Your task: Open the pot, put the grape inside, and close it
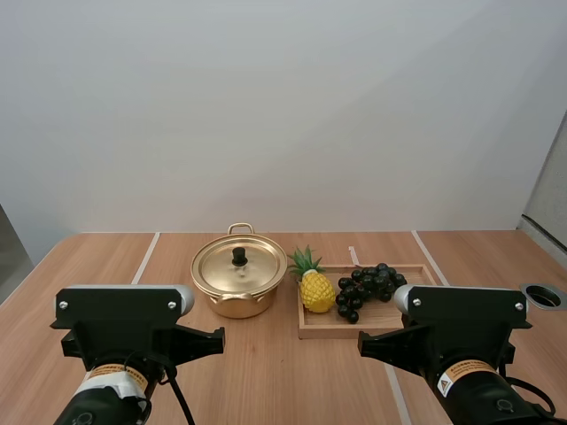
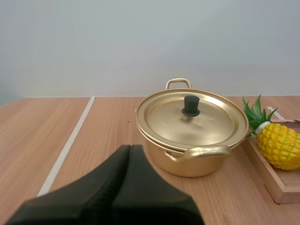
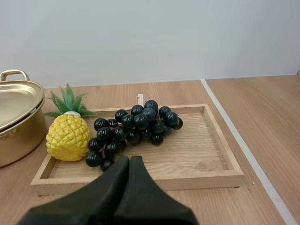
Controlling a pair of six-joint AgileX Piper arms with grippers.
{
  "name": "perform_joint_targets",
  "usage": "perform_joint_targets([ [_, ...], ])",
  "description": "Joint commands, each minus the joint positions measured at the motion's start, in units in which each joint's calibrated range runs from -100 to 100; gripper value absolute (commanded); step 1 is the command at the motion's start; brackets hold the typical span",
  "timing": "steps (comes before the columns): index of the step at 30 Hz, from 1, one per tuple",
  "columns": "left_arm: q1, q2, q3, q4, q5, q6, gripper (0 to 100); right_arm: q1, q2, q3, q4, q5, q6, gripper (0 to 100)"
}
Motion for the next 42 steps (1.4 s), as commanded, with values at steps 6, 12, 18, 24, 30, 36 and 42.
perform_joint_targets([
  [6,0.24,-0.3,0.1,-0.9,-1.9,0.0,0,-0.3,-0.3,0.0,0.0,-0.4,-0.2,0],
  [12,0.24,-0.3,0.1,-0.9,-1.9,0.0,0,-0.3,-0.3,0.0,0.0,-0.4,-0.2,0],
  [18,0.24,-0.3,0.1,-0.9,-1.8,-0.1,0,-0.3,-0.3,0.0,0.1,-0.4,-0.2,0],
  [24,0.24,-0.3,0.1,-0.9,-5.3,-0.1,0,-0.3,-0.3,0.0,0.4,-1.8,-0.2,0],
  [30,0.24,-0.3,-2.9,-0.9,-17.0,0.2,0,-0.3,-0.3,0.0,-0.1,-25.2,-0.2,0],
  [36,0.24,-0.3,-14.3,-0.9,-17.7,2.5,0,-0.3,-0.3,-8.4,-0.4,-23.5,-0.2,0],
  [42,0.24,-0.3,-26.1,-0.9,-17.7,8.0,0,-0.3,-0.3,-26.0,-0.3,-8.1,-0.2,0],
])
